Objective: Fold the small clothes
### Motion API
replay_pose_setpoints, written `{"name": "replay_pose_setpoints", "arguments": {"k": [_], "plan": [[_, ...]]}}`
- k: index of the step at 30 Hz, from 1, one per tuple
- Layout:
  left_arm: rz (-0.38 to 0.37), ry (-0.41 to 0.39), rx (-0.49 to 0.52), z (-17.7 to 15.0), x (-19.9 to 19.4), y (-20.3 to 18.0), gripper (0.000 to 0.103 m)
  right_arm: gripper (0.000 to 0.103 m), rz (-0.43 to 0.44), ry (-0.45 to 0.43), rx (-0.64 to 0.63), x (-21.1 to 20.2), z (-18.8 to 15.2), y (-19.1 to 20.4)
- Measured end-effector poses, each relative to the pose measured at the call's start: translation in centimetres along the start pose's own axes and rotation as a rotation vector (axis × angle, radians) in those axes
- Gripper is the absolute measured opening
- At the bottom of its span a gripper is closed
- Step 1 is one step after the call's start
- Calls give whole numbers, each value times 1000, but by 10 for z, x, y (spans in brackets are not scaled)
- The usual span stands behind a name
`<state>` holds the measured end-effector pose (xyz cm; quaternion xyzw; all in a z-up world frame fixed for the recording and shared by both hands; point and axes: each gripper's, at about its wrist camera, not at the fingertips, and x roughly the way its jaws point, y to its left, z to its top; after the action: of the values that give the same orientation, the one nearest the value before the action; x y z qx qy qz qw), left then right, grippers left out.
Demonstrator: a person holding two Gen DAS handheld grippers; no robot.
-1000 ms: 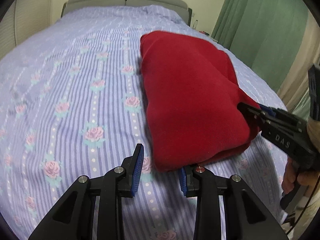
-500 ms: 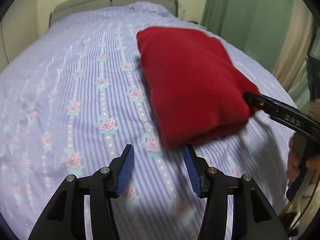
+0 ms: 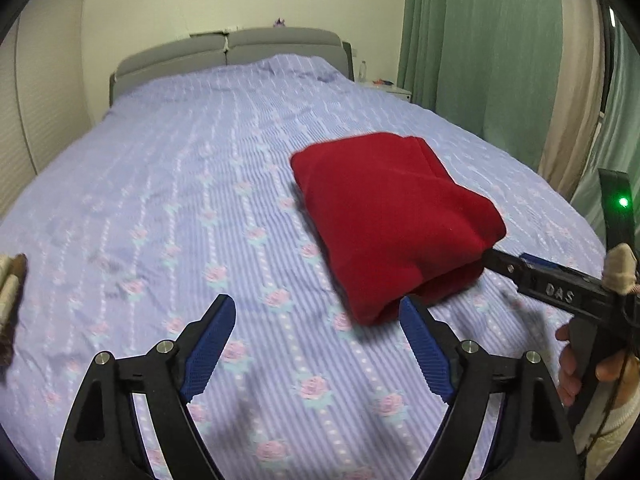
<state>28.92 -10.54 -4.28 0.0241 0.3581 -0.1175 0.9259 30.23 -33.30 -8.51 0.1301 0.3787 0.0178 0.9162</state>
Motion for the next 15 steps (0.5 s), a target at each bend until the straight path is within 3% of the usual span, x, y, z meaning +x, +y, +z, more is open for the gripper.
{"name": "replay_pose_setpoints", "arguments": {"k": [4,12,15], "plan": [[-11,2,-35,0,-5,10,85,87,27,-32,-1,-9,-10,11],[-10,-18,-53,-3,-17,17,86,88,90,-85,22,-17,-12,21],[-6,-35,-62,0,-21,19,87,99,128,-122,34,-21,-10,22]]}}
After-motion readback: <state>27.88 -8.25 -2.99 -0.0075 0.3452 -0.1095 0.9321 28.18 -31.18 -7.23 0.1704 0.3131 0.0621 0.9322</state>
